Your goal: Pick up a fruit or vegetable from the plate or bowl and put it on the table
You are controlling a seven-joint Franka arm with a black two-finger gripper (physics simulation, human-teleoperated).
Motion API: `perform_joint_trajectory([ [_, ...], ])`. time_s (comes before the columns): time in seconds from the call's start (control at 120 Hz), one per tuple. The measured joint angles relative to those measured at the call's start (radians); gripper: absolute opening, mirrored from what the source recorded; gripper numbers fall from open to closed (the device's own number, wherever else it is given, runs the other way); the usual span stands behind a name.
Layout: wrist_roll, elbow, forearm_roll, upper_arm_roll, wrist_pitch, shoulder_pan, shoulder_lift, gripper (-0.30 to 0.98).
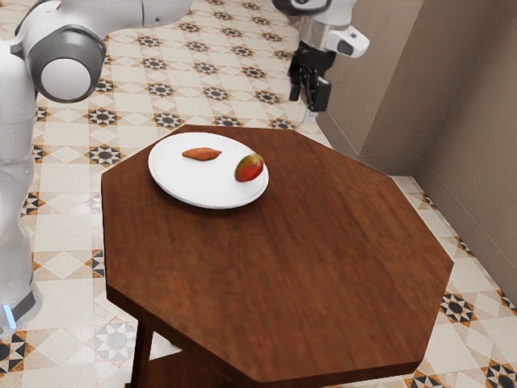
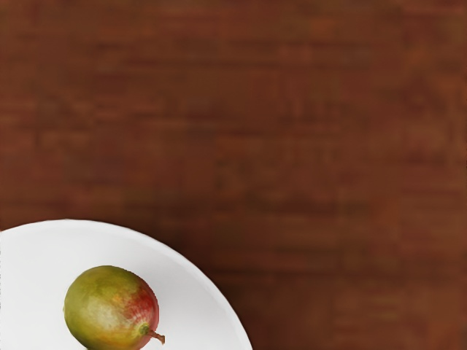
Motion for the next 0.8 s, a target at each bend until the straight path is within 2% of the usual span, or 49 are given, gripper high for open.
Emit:
perform_joint_trajectory([
  [0.317, 0.01, 0.019, 0.003, 0.017, 0.077, -0.006, -0.005, 0.69],
  [0.8, 0.004, -0.053, 0.004, 0.049, 0.08, 0.007, -0.026, 0.69],
])
